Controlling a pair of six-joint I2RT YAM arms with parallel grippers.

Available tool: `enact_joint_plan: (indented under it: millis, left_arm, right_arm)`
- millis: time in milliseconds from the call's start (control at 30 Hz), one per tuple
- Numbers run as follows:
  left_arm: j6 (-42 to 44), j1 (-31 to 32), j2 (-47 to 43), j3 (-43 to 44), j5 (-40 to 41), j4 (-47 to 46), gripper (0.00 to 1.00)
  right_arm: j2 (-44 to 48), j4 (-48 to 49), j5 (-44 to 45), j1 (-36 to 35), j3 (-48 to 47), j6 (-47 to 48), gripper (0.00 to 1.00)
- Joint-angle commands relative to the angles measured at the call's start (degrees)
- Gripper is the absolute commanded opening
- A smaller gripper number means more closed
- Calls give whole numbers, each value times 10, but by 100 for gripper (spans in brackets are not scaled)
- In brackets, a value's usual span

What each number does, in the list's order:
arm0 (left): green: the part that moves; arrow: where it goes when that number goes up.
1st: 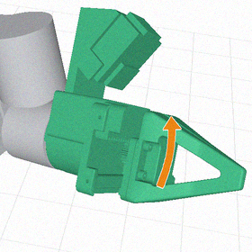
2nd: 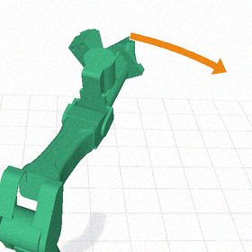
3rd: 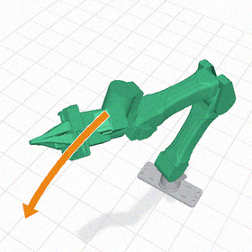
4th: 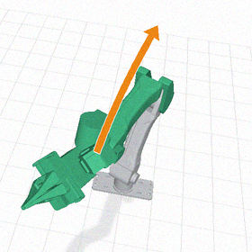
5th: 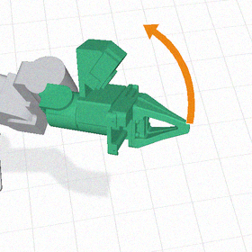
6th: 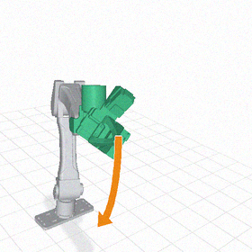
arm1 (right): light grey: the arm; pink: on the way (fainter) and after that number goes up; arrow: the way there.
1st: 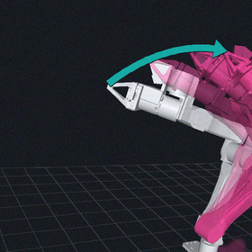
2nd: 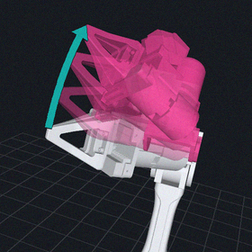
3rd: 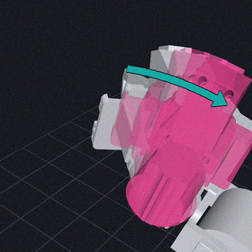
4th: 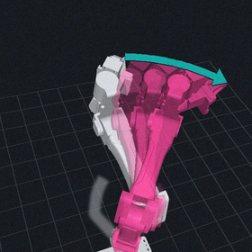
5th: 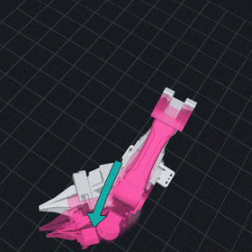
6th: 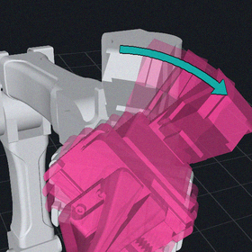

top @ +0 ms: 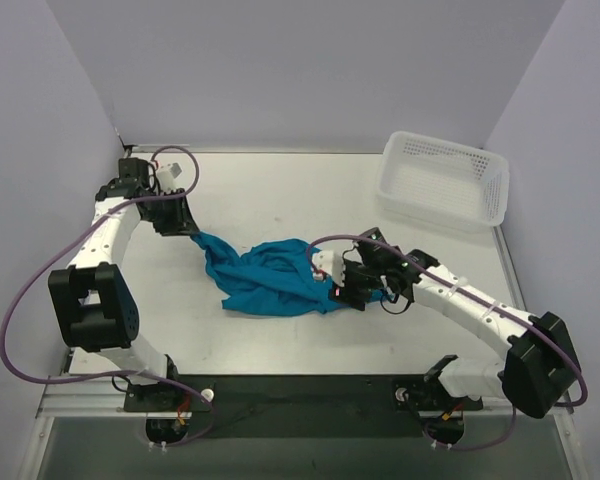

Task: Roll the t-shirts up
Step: Flatten out the T-shirt at the center of the board.

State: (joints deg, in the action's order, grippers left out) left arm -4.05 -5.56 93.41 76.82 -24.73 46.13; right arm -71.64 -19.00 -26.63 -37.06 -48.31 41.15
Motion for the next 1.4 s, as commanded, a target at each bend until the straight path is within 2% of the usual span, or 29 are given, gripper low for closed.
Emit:
enact_joint_plan:
  millis: [0,300,400,833,1367]
  left_arm:
    - [2,1,2,39,24,-5,45]
    - [4,0,0,50,26,-6,48]
    - [4,-1,0,52,27,-7,48]
    - [3,-2,4,42,25,-12,48]
    - [2,-6,-22,9,27,-17,48]
  right_arm:
    - [-6,96,-64,-25,62,109,47]
    - [-7,242,-67,-48,147,197,44]
    - [0,256,-76,-50,167,231,43]
    - [7,259,-69,-62,184,231,42]
    - [-10,341,-14,-78,228,226,38]
